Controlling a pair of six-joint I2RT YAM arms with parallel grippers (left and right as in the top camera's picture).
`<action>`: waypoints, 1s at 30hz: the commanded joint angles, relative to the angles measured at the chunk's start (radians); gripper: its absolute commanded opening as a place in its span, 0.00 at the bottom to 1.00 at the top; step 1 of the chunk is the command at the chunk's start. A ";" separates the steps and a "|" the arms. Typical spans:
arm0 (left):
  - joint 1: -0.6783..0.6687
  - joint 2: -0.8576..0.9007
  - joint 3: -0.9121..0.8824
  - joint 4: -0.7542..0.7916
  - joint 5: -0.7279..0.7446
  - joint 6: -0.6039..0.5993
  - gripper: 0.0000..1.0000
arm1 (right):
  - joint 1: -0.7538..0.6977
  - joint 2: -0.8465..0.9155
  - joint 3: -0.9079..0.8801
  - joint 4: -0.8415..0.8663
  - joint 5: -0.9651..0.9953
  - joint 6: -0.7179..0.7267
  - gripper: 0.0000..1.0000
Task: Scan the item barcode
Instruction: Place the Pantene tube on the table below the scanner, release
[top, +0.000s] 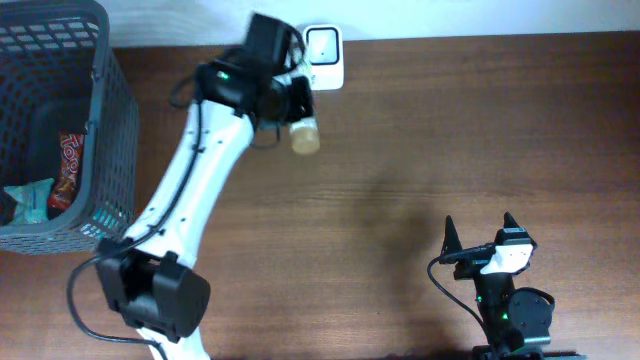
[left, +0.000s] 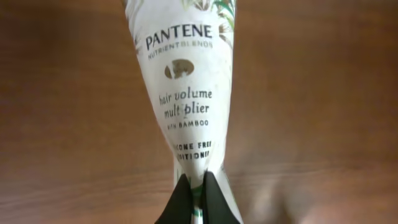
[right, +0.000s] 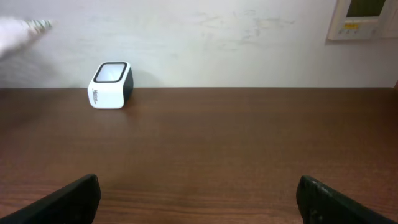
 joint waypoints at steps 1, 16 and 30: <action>-0.062 -0.025 -0.133 0.146 -0.015 -0.011 0.00 | -0.005 -0.007 -0.008 -0.003 0.005 0.008 0.99; -0.135 0.057 -0.457 0.506 -0.126 -0.064 0.00 | -0.005 -0.007 -0.008 -0.003 0.005 0.008 0.99; -0.127 -0.005 -0.366 0.501 -0.048 -0.050 0.32 | -0.005 -0.007 -0.008 -0.003 0.005 0.008 0.99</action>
